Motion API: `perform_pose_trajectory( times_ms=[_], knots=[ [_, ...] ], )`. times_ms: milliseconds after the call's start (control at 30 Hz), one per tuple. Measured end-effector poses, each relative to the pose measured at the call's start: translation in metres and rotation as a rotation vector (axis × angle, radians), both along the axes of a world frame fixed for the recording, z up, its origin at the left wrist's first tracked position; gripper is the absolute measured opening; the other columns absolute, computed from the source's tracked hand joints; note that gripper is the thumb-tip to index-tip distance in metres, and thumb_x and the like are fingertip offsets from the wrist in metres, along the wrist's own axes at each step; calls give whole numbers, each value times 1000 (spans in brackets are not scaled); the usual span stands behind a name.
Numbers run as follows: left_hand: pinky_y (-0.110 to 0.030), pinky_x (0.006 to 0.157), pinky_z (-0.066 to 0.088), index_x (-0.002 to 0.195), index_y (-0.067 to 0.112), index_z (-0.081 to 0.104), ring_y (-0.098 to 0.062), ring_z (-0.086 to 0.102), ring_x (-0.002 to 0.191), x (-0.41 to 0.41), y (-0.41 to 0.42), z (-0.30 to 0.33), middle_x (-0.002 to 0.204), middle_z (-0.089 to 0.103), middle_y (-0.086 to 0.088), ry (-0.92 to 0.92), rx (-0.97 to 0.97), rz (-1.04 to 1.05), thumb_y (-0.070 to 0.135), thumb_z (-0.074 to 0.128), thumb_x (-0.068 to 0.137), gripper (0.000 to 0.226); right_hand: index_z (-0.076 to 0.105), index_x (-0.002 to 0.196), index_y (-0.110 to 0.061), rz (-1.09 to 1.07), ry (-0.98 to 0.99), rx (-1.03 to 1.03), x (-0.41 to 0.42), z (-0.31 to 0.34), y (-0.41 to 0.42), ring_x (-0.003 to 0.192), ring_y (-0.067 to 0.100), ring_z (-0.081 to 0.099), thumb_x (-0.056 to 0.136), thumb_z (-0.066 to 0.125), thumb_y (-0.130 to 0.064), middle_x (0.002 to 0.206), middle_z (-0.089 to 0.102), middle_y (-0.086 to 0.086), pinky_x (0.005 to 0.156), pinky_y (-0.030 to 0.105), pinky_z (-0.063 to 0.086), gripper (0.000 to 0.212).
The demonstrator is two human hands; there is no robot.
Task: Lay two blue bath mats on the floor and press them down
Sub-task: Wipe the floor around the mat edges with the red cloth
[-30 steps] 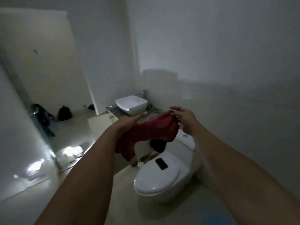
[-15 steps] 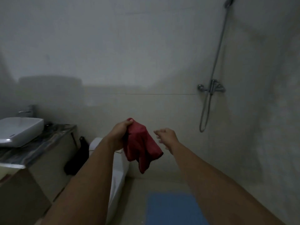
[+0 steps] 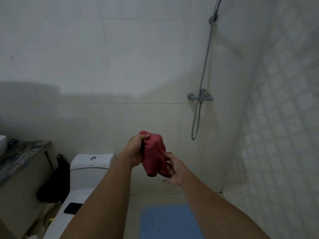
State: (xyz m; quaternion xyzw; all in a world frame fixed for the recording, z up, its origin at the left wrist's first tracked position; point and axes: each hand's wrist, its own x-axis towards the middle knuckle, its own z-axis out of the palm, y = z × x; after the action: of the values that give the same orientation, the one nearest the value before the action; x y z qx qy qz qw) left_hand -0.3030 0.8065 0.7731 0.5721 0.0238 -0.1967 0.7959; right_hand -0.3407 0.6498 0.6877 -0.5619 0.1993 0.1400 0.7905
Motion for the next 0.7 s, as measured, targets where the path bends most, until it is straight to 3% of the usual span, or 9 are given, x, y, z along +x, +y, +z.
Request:
perform_pose_trajectory(
  times_ms=[100, 200, 300, 533, 633, 700],
  knots=[
    [-36, 71, 55, 120, 7, 59, -26, 67, 80, -3, 14, -3, 92, 70, -14, -42, 19, 5, 11, 56, 98, 23, 68, 120, -16, -111, -43, -2, -1, 1, 0, 94, 25, 68, 91, 67, -43, 108, 74, 3, 87, 44, 52, 40],
    [-38, 76, 55, 118, 7, 61, -28, 67, 85, -7, 32, -7, 98, 70, -15, -49, 66, 62, 20, 54, 102, 22, 71, 113, -17, -132, -79, -96, 2, 1, -2, 90, 23, 67, 85, 74, -42, 98, 74, 4, 79, 40, 55, 38],
    [-37, 76, 55, 105, 4, 65, -27, 67, 83, -4, 48, -7, 90, 71, -13, -77, 106, 161, 33, 52, 105, 32, 73, 106, -16, -162, -86, -161, 9, 8, -2, 85, 23, 66, 84, 76, -40, 90, 72, 4, 71, 35, 54, 33],
    [-31, 65, 49, 87, 10, 60, -24, 59, 72, 8, 80, -2, 84, 63, -13, -125, 293, 311, 15, 57, 101, 15, 71, 108, -12, -214, -163, -180, 27, 34, -2, 87, 25, 66, 90, 70, -32, 94, 73, 8, 73, 36, 53, 26],
    [-40, 77, 52, 97, 9, 65, -27, 62, 83, 16, 93, -4, 99, 67, -16, -151, 307, 353, 11, 62, 97, 4, 69, 113, -16, -178, -197, -117, 27, 45, -6, 87, 21, 64, 93, 67, -25, 98, 70, 4, 75, 35, 49, 22],
    [-45, 82, 55, 113, 9, 62, -27, 63, 92, 19, 98, -2, 109, 67, -15, -181, 318, 399, 12, 64, 96, 17, 69, 109, -16, -164, -226, -64, 28, 49, -12, 87, 22, 63, 91, 66, -23, 98, 68, 5, 80, 38, 48, 20]
  ],
)
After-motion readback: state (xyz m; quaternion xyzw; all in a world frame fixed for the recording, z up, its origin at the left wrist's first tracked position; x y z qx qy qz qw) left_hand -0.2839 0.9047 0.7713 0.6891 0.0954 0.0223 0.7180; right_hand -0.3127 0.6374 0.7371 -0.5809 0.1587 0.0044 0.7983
